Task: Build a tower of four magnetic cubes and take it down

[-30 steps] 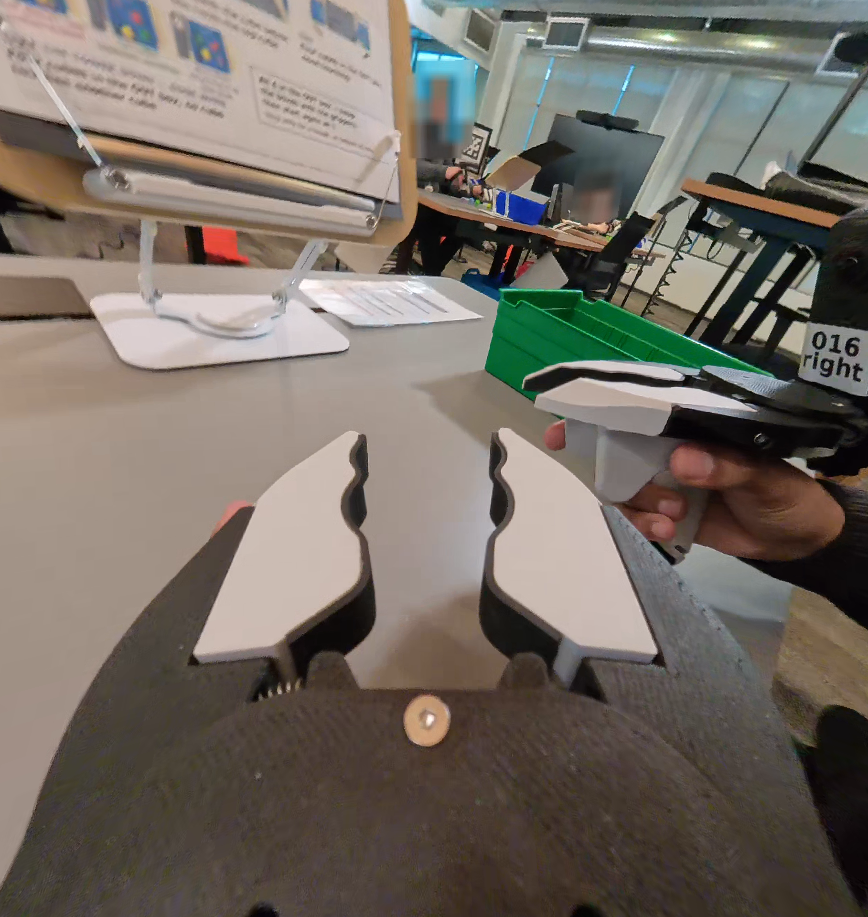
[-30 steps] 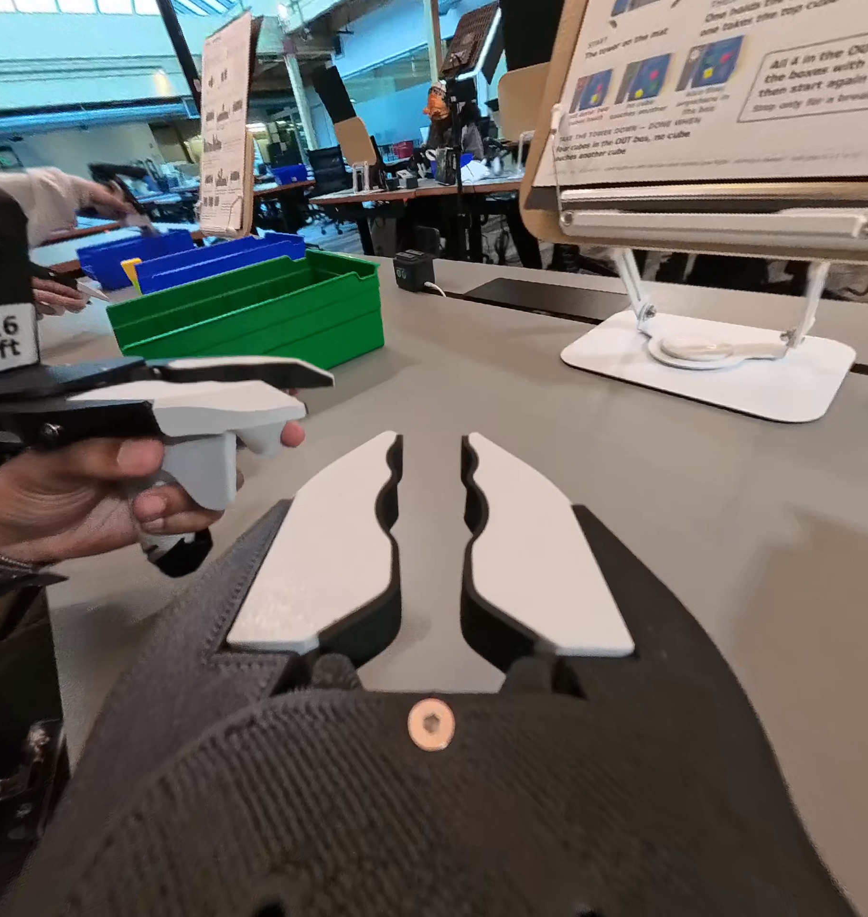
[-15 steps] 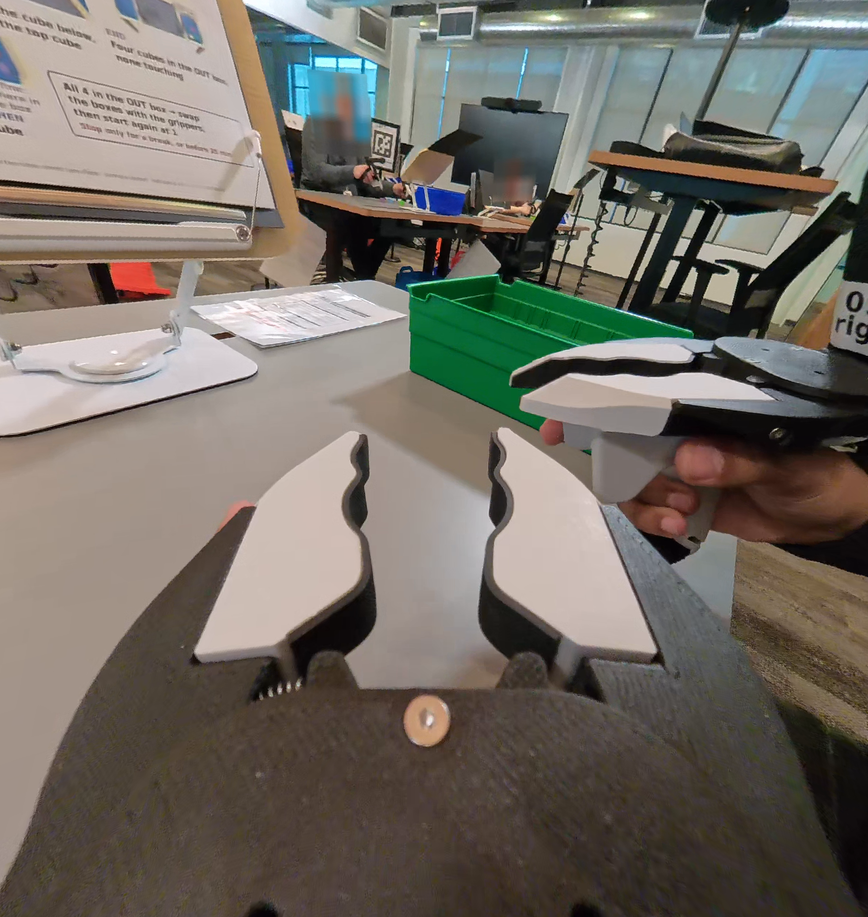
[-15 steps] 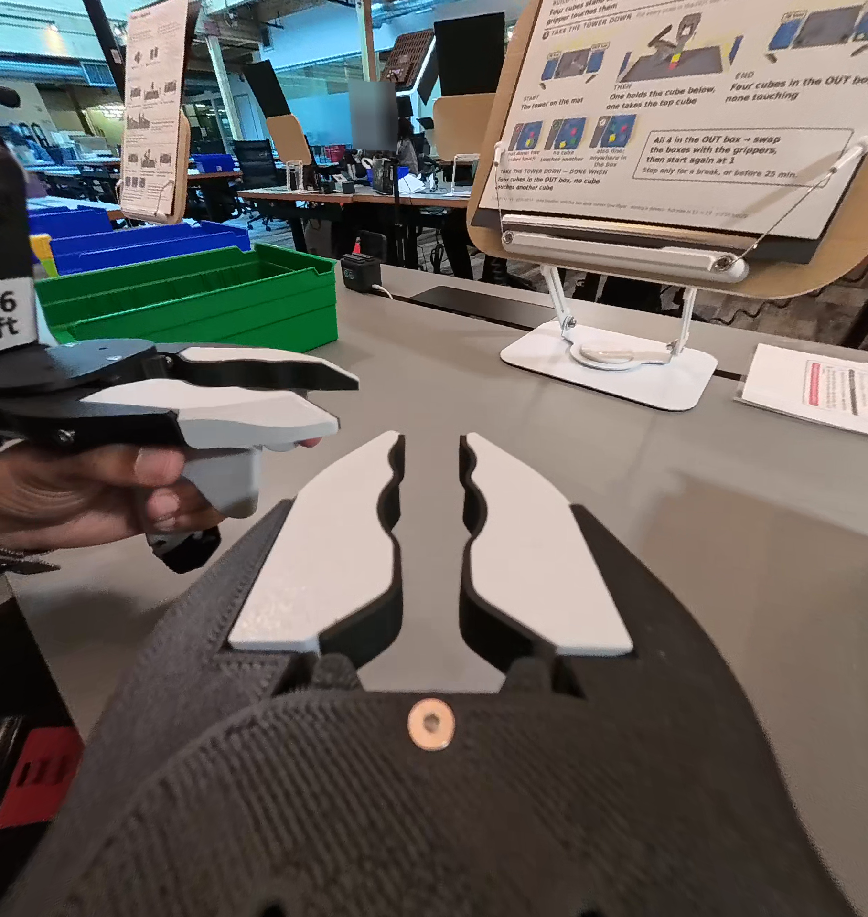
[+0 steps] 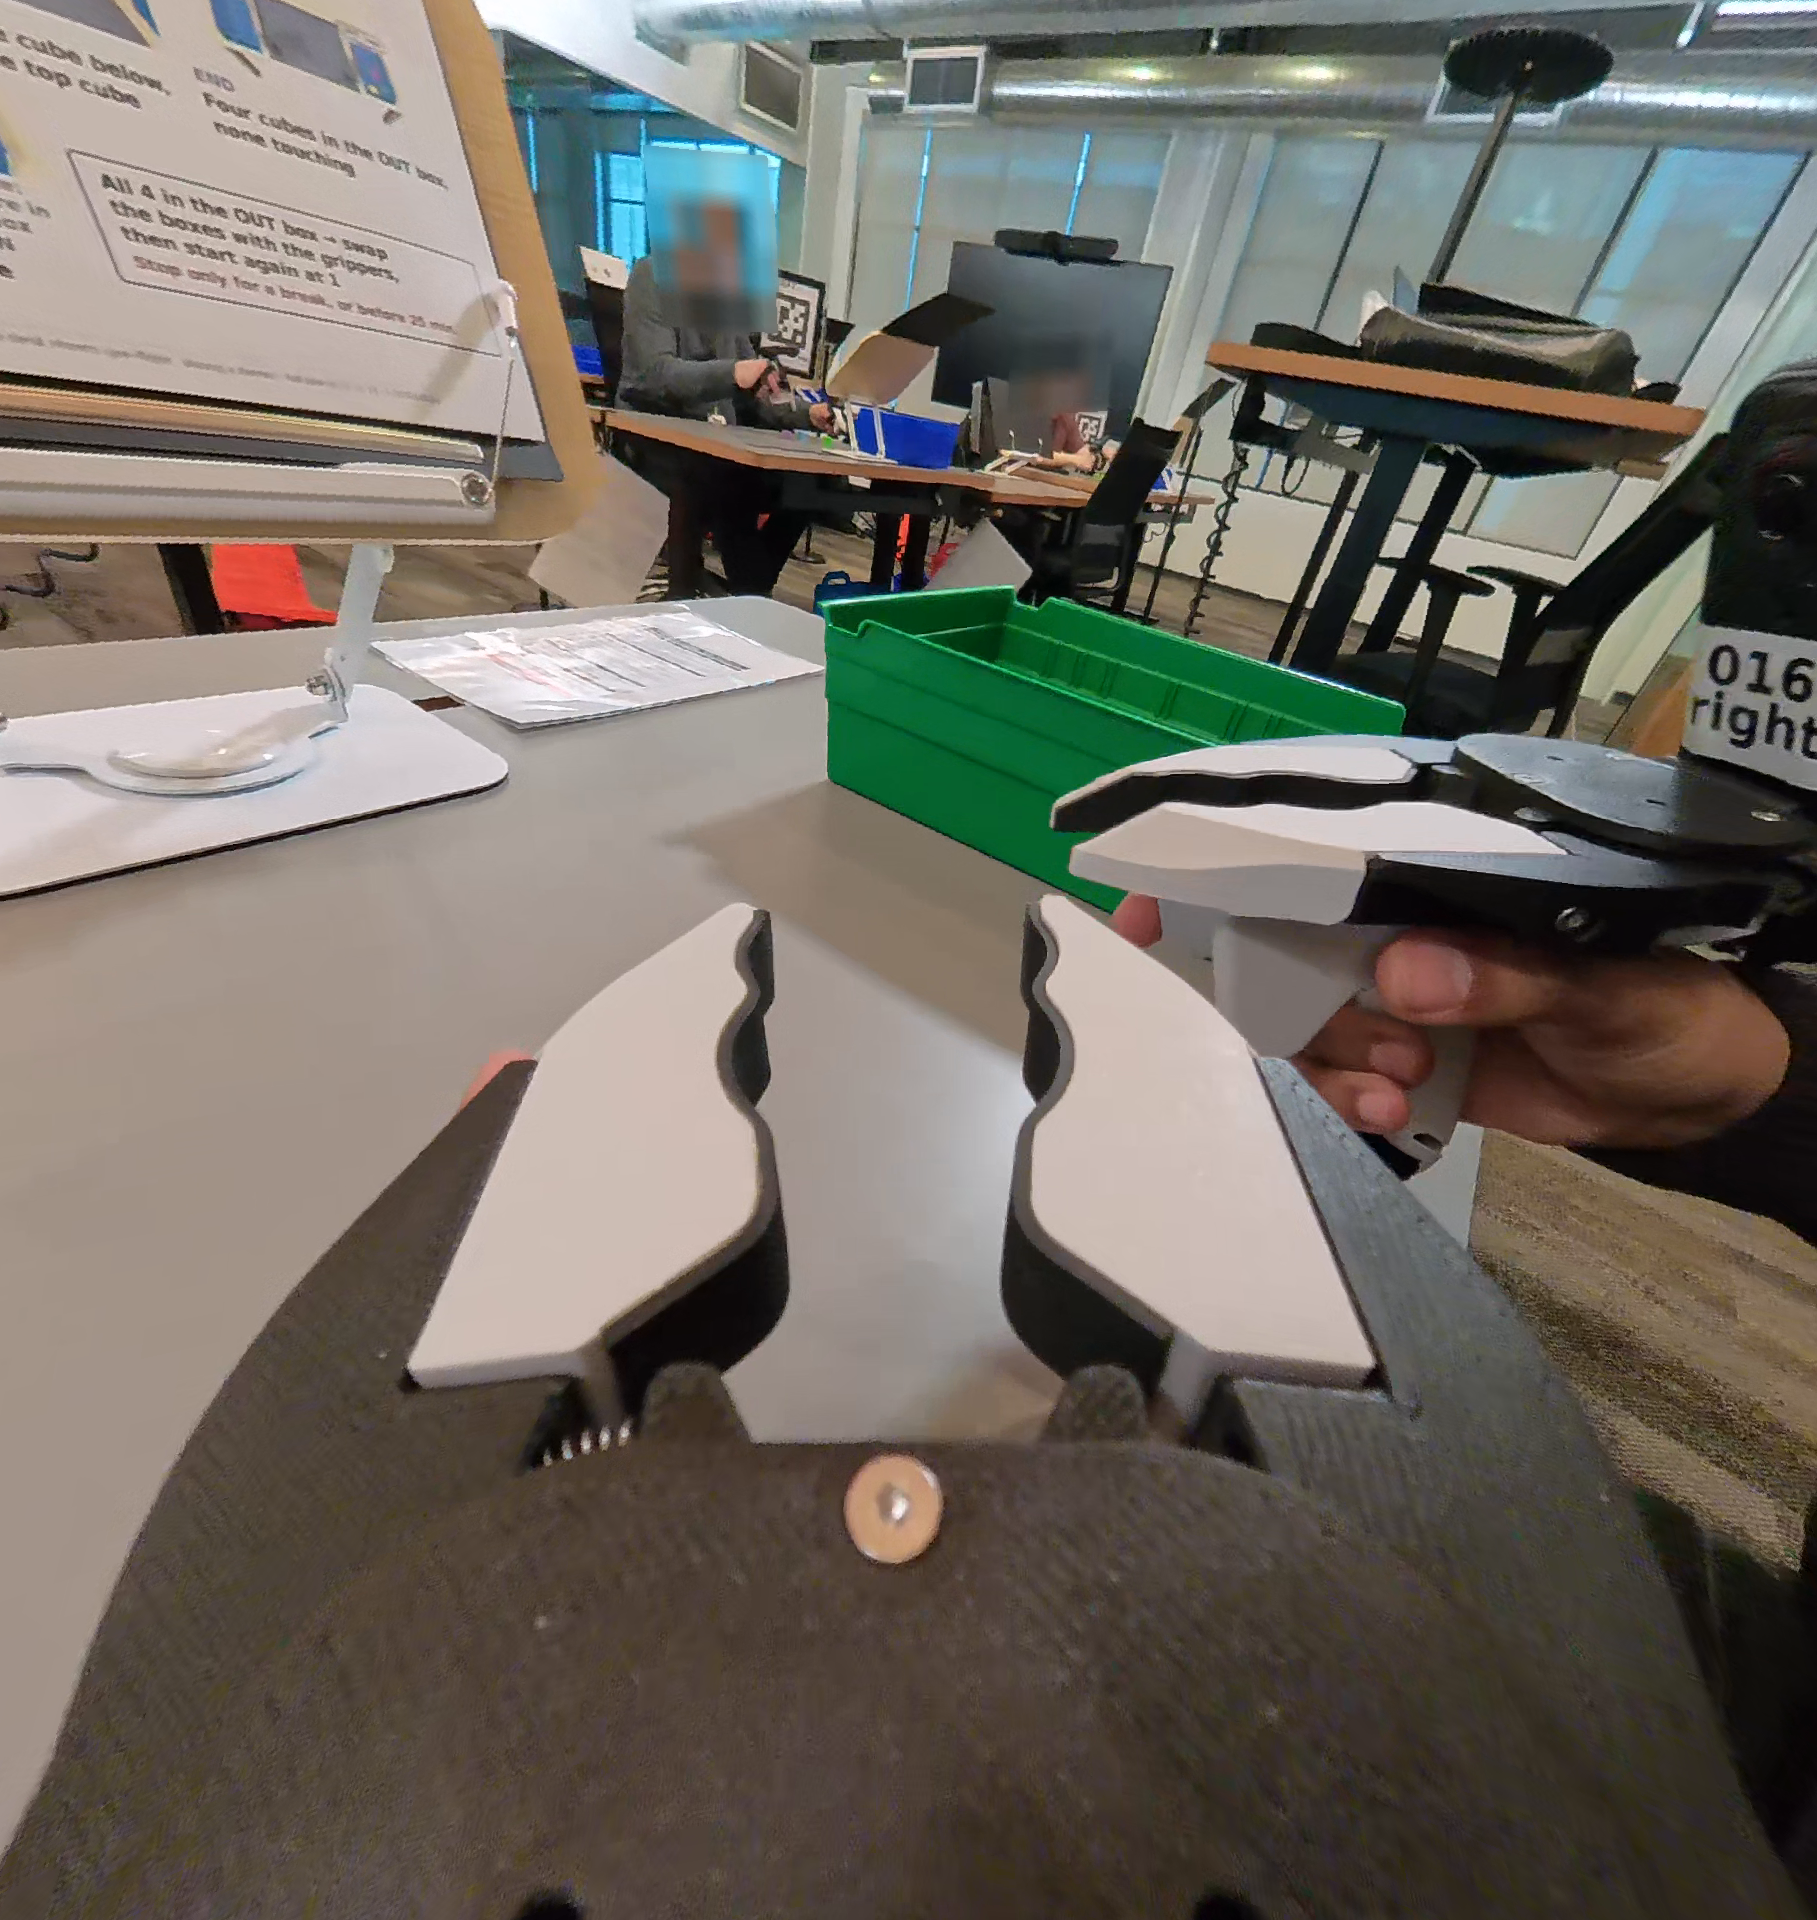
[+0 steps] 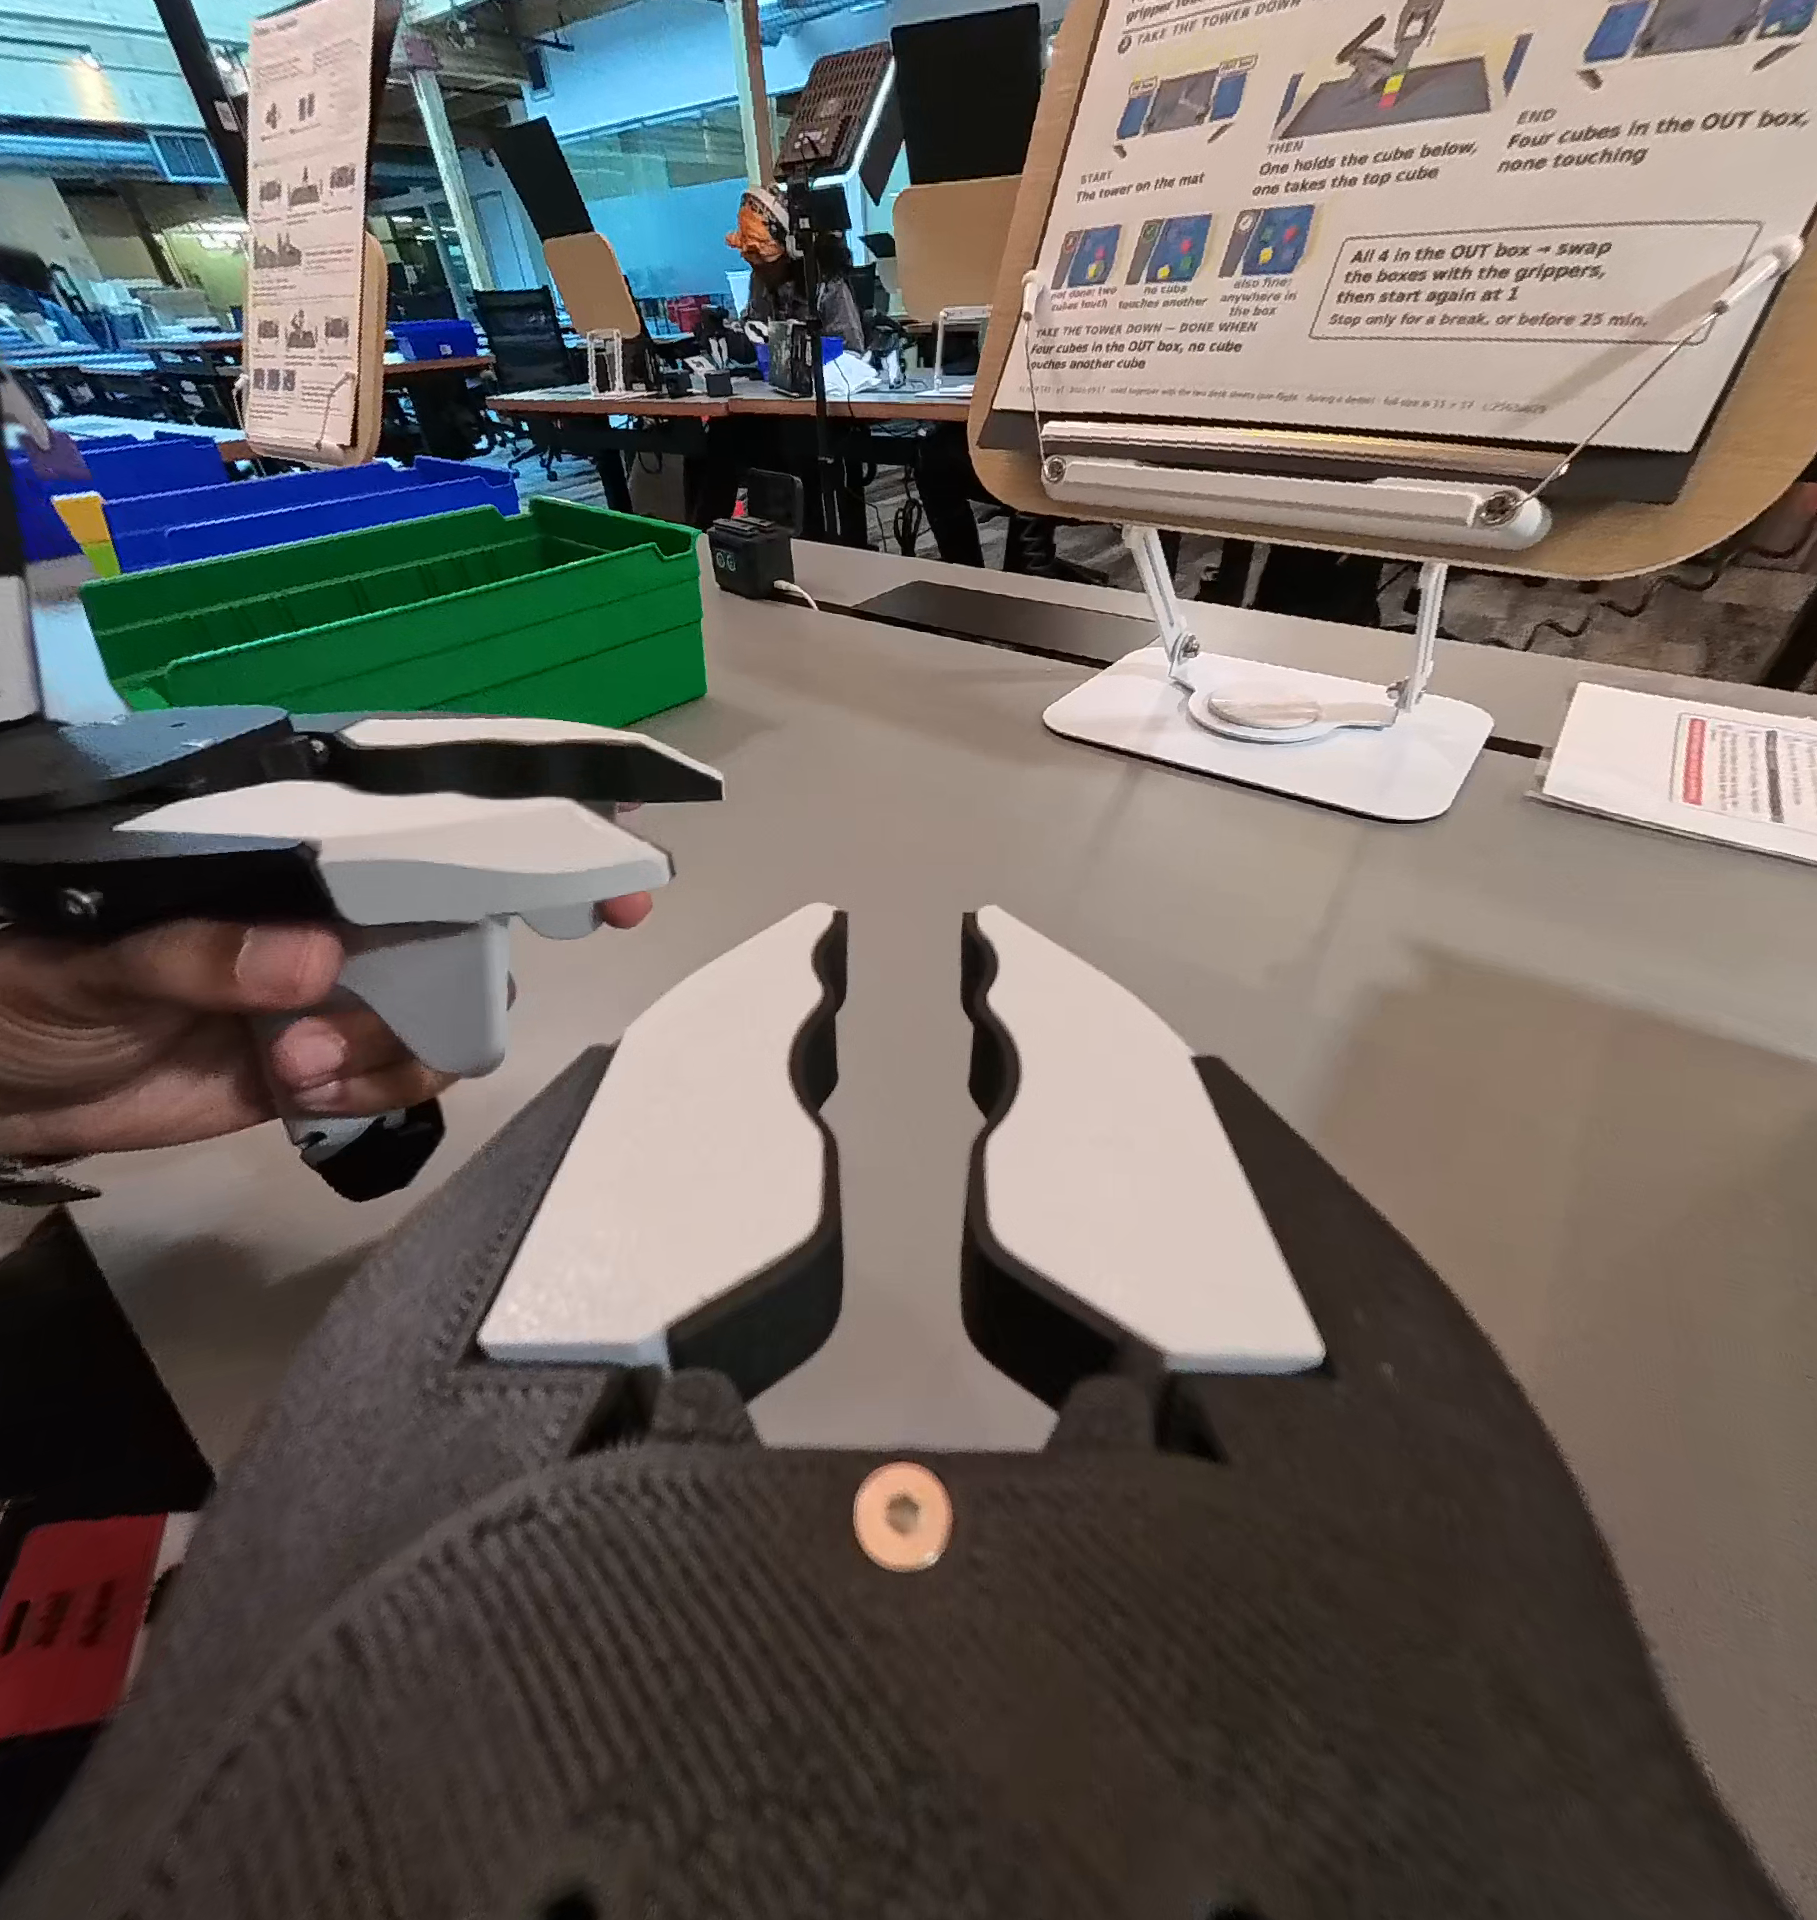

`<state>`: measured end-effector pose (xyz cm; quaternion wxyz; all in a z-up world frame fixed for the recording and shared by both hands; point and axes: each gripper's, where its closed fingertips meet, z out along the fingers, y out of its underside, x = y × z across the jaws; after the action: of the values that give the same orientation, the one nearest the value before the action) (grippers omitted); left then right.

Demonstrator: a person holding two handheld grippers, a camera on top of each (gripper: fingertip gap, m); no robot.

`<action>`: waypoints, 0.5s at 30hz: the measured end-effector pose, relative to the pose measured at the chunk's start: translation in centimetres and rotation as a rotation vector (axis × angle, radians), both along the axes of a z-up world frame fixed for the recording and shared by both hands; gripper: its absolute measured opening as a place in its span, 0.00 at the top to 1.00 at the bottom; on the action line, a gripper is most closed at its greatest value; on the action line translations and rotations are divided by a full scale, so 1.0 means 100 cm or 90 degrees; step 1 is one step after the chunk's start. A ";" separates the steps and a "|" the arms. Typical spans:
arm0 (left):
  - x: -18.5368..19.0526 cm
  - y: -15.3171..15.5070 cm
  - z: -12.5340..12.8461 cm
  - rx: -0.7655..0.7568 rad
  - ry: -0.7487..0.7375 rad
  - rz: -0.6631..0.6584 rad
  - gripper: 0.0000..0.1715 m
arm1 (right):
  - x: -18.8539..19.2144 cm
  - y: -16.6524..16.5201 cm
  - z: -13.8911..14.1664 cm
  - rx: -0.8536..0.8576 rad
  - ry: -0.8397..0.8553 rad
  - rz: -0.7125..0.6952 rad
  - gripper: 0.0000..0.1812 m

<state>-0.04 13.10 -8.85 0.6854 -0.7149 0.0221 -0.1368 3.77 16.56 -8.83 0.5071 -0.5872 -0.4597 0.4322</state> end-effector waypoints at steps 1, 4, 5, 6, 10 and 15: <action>0.002 0.000 0.001 0.002 0.002 -0.002 0.73 | 0.000 0.000 -0.001 -0.006 0.000 0.002 0.88; 0.005 0.000 0.002 0.009 0.014 -0.002 0.73 | 0.001 0.003 -0.002 0.000 -0.002 -0.001 0.88; 0.005 0.000 0.002 0.009 0.014 0.000 0.73 | 0.002 0.005 -0.001 0.003 -0.001 -0.005 0.89; 0.005 0.000 0.001 0.006 0.009 0.001 0.73 | 0.003 0.005 -0.001 0.002 0.001 -0.006 0.89; 0.008 -0.001 -0.001 0.000 0.015 -0.002 0.73 | 0.000 0.004 0.000 -0.009 0.008 0.007 0.89; -0.008 -0.002 -0.006 -0.014 0.044 0.035 0.72 | -0.012 0.003 -0.004 -0.015 0.005 0.031 0.88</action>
<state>-0.81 12.94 -9.42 0.6801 -0.7267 0.0245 -0.0935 2.53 16.90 -9.20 0.4909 -0.5800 -0.4668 0.4524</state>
